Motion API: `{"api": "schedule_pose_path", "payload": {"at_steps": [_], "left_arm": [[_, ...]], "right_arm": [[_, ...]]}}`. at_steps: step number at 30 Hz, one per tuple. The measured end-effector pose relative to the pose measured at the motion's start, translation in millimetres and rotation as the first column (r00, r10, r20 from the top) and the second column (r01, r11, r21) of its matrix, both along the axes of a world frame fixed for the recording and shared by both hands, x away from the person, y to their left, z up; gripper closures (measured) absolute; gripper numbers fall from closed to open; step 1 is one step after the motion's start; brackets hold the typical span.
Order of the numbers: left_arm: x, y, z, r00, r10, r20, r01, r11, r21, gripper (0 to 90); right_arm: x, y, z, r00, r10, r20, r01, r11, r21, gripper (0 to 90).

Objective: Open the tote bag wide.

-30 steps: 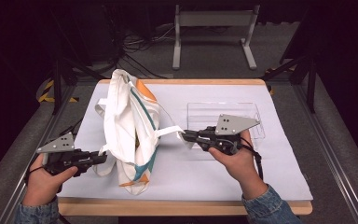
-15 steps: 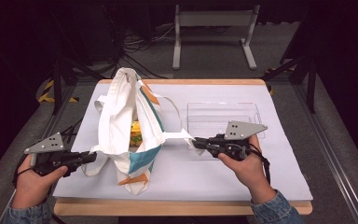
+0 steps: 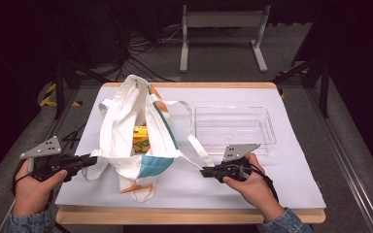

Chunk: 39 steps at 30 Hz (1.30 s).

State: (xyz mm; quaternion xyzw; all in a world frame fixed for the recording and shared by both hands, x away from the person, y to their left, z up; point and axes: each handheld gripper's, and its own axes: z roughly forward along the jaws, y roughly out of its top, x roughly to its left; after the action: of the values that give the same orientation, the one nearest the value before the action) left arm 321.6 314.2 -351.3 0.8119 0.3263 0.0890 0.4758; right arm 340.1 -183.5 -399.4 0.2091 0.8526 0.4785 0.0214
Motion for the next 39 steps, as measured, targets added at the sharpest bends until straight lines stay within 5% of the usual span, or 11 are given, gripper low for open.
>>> {"api": "schedule_pose_path", "payload": {"at_steps": [16,24,30,31,39], "left_arm": [[0.8,-5.8,-1.5,0.9994,-0.034,0.003,0.034,0.9994,-0.001,77.6],[0.1,5.8,3.1,0.9989,0.044,-0.016,-0.045,0.9966,-0.069,43.5],[-2.8,13.2,9.9,0.9947,0.103,0.006,-0.101,0.9878,-0.118,33.6],[-1.4,13.8,11.2,0.9902,0.139,0.005,-0.138,0.9813,-0.135,33.5],[8.7,2.4,12.0,0.9835,0.18,0.017,-0.176,0.9722,-0.155,30.4]], "right_arm": [[-0.2,25.4,-29.7,0.9936,0.058,-0.096,-0.066,0.995,-0.077,84.6],[2.6,16.4,4.9,0.9993,0.031,-0.022,-0.03,0.999,0.013,69.4],[12.7,24.4,36.6,0.9987,0.018,0.048,-0.022,0.997,0.077,58.7],[14.5,28.0,41.8,0.9979,0.019,0.063,-0.024,0.996,0.086,57.4],[32.0,58.2,70.9,0.9888,-0.003,0.149,-0.016,0.991,0.129,49.5]]}}
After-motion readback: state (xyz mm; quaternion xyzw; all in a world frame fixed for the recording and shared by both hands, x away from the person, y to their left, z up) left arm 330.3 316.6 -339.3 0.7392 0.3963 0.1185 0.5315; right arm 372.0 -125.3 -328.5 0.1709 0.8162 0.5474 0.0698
